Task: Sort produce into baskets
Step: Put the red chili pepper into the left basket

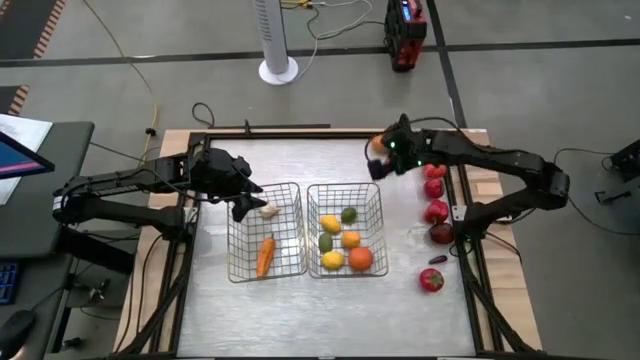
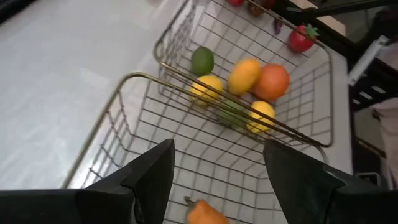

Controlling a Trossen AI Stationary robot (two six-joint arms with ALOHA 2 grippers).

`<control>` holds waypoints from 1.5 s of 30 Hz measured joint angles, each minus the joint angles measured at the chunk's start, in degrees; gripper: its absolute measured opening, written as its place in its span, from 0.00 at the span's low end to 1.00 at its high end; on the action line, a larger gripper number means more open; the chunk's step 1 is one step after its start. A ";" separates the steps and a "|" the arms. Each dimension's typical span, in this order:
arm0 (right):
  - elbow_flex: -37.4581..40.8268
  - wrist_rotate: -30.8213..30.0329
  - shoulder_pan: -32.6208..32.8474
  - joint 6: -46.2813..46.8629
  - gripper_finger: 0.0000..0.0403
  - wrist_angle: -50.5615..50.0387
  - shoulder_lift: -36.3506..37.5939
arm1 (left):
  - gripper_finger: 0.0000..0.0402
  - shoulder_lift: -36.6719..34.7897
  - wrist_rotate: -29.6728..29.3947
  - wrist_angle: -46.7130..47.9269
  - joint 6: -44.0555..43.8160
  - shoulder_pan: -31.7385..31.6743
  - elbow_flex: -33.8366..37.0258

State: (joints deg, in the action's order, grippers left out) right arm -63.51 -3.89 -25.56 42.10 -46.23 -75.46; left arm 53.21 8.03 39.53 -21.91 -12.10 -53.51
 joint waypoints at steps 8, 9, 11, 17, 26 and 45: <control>0.00 -3.97 -9.43 4.40 0.88 0.01 -8.23 | 0.58 0.00 -2.88 -0.07 5.41 -0.16 0.02; 0.00 -3.97 -10.22 4.44 0.87 -0.03 -9.88 | 0.58 0.00 -3.86 -0.29 5.66 -0.30 0.02; 0.00 -3.97 -11.44 4.43 0.87 0.02 -12.99 | 0.58 0.00 -4.30 -0.86 5.66 -0.74 0.02; 0.04 -5.60 -13.19 1.19 0.85 2.10 -20.63 | 0.58 0.00 -5.51 -1.10 7.24 -1.68 0.02; 0.04 -6.31 -14.74 -2.13 0.81 2.92 -27.40 | 0.58 0.00 -5.92 -1.55 6.05 -3.57 0.02; 0.04 -4.71 -7.48 -4.65 0.50 -0.90 -20.96 | 0.58 0.00 -7.41 -1.08 11.92 -4.68 0.02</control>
State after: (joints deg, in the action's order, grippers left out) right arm -63.46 -8.60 -33.04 37.45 -47.13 -96.42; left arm 53.21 0.62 38.45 -9.99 -16.78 -53.49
